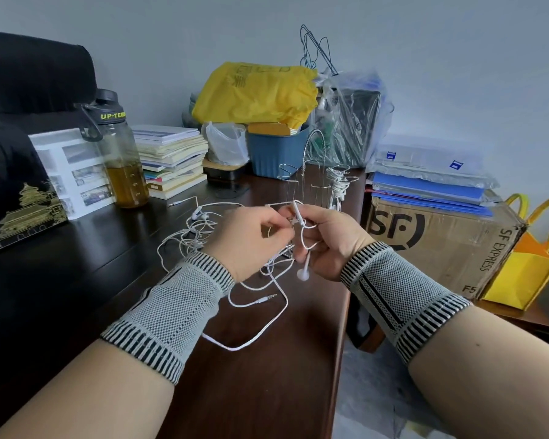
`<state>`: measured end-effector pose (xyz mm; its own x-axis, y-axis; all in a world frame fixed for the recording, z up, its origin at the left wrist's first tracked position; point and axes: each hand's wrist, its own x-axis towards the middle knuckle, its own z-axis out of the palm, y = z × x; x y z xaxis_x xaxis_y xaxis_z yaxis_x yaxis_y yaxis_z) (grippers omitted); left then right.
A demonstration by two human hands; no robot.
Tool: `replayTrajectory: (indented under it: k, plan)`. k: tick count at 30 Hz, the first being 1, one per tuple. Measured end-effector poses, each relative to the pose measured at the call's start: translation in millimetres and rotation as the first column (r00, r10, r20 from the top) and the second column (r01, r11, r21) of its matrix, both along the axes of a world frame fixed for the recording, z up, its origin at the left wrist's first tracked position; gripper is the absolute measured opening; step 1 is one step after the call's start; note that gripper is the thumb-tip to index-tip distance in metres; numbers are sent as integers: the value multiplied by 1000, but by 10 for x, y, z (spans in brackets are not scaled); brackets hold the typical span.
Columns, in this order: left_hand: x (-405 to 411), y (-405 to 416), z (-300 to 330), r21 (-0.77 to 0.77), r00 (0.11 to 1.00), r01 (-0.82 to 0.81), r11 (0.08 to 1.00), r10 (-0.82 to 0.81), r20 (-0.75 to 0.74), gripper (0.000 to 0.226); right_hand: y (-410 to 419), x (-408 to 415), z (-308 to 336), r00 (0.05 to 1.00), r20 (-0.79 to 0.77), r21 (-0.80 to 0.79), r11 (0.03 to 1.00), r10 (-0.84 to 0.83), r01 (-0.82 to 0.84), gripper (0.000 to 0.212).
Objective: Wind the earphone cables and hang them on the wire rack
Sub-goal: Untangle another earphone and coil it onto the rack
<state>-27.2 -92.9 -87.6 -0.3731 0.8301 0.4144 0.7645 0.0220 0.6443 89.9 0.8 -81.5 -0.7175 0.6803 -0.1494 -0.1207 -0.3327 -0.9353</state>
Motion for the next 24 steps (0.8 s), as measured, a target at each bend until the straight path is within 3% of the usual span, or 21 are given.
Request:
replayTrajectory:
  k: [2, 4, 6, 9, 12, 19, 24]
  plan:
    - [21, 30, -28, -32, 993, 75, 997, -72, 89, 19, -4, 22, 12, 999, -41, -38, 999, 20, -21, 25]
    - [9, 24, -19, -20, 991, 83, 996, -80, 107, 8, -15, 67, 37, 998, -58, -45, 998, 36, -38, 22]
    - [-8, 8, 8, -16, 998, 65, 998, -65, 29, 12, -2, 144, 50, 994, -94, -64, 996, 54, -60, 21]
    - [-77, -25, 26, -150, 993, 19, 988, -37, -116, 21, 51, 278, 80, 966, -230, -104, 984, 116, -143, 11]
    - [-183, -67, 50, -220, 966, -134, 966, 78, -248, 22, 97, 414, 141, 948, -296, -107, 982, 121, -158, 7]
    - [-416, -168, 165, -214, 884, -388, 897, 297, -361, 25, 126, 423, 58, 990, -74, 7, 993, -119, 120, 17]
    - [-508, -208, 224, -102, 879, -425, 899, 384, -282, 17, 160, 448, 55, 955, -104, -94, 959, -277, 268, 19]
